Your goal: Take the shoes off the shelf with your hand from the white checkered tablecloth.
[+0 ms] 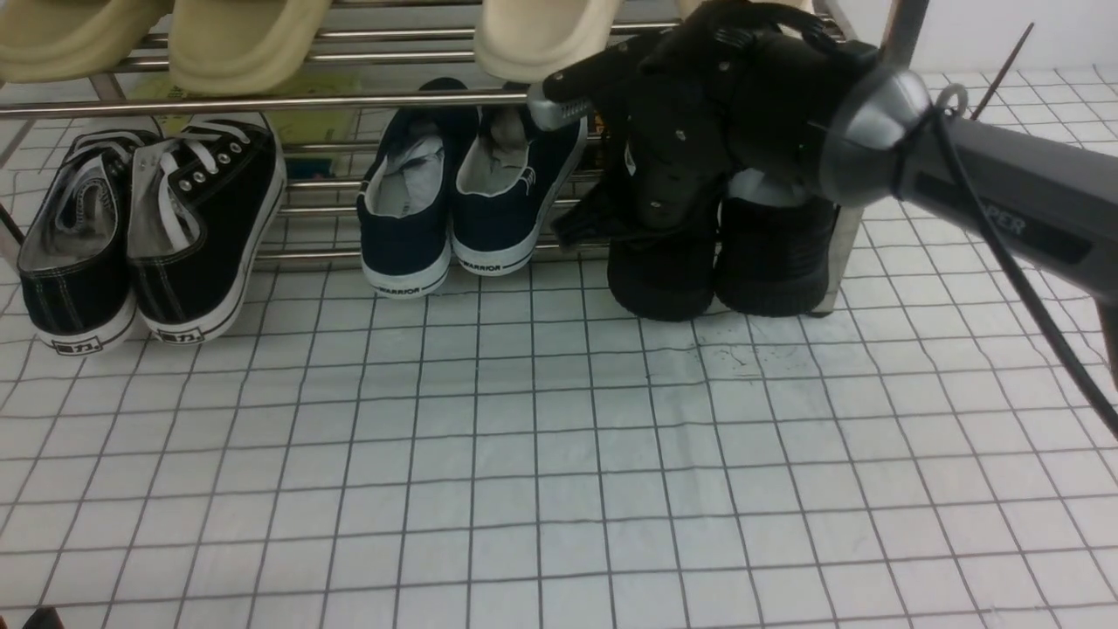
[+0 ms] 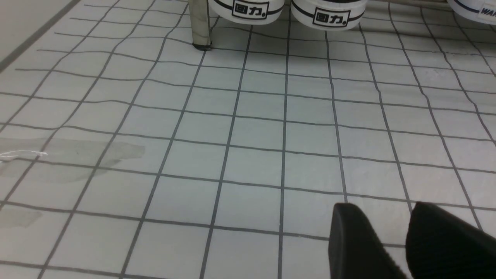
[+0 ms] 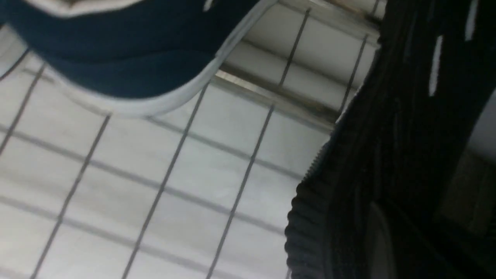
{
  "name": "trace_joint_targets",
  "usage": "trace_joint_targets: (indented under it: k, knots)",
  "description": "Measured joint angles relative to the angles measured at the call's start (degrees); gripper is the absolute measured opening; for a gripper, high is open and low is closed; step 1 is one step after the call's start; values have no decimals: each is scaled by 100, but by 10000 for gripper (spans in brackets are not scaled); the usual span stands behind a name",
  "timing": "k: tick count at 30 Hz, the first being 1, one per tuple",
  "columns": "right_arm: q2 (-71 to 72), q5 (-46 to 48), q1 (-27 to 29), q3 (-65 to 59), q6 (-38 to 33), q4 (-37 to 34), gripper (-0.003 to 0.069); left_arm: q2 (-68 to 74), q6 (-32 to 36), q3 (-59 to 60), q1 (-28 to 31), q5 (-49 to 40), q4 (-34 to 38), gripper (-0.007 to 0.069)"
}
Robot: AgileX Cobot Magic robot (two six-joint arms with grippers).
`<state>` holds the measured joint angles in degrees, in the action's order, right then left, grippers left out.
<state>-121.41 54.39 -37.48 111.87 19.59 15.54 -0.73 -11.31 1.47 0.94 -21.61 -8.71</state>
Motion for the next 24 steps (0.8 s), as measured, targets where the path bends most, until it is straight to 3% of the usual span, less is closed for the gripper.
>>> trace_joint_targets:
  k: [6,13,24]
  knots:
    - [560,761,-341,49,-541,-575,4,0,0,0,0,0,0,240]
    - [1223,1746,-642,60,-630,-777,4,0,0,0,0,0,0,240]
    - [2202,1775,-1531,-1253,-435,-889,6,0,0,0,0,0,0,240]
